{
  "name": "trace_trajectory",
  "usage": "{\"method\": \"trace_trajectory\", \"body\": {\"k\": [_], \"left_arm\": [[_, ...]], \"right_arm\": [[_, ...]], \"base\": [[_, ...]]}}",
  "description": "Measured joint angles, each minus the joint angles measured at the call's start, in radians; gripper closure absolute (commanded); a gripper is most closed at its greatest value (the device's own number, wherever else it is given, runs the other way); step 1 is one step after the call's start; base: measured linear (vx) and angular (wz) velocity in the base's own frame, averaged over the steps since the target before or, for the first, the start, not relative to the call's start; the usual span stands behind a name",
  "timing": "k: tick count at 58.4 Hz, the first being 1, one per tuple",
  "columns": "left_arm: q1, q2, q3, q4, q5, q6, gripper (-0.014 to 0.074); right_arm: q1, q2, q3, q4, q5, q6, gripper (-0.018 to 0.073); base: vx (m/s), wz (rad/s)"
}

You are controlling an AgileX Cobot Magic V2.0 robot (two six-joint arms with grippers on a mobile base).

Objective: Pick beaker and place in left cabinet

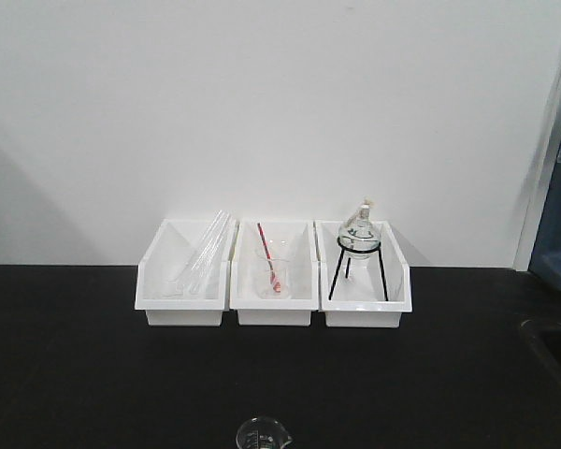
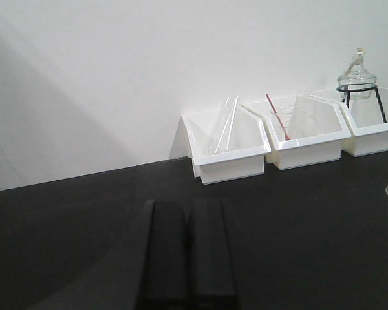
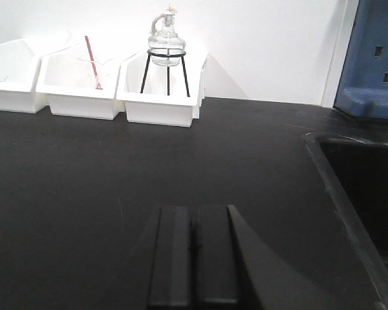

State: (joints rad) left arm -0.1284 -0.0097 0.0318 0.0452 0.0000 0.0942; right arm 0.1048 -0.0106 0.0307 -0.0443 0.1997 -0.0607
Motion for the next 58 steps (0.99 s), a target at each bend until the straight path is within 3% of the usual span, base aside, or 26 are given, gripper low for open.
{"method": "trace_trajectory", "body": {"k": [10,27,34,35,42,51,58], "left_arm": [[0.000,0.000,0.000,0.000,0.000,0.000,0.0595],[0.000,0.000,0.000,0.000,0.000,0.000,0.0595],[0.000,0.000,0.000,0.000,0.000,0.000,0.0595],[0.000,0.000,0.000,0.000,0.000,0.000,0.0595],[0.000,0.000,0.000,0.000,0.000,0.000,0.0595],[0.000,0.000,0.000,0.000,0.000,0.000,0.0595],[0.000,0.000,0.000,0.000,0.000,0.000,0.0595]], "right_arm": [[0.000,0.000,0.000,-0.001,-0.079,0.000,0.0568],[0.000,0.000,0.000,0.010,-0.385,0.017,0.0561],[-0.002,0.007,-0.025,0.037,-0.396,0.026,0.0550],[-0.002,0.074,-0.099,0.044,-0.383,0.019,0.0531],[-0.002,0.210,-0.181,0.044,-0.354,0.009,0.0504],[-0.003,0.395,-0.213,0.044,-0.351,0.004,0.0456],[-0.003,0.536,-0.215,0.044,-0.436,0.003,0.0383]], "base": [[0.00,0.00],[0.00,0.00],[0.00,0.00],[0.00,0.00],[0.00,0.00],[0.00,0.00],[0.00,0.00]]}}
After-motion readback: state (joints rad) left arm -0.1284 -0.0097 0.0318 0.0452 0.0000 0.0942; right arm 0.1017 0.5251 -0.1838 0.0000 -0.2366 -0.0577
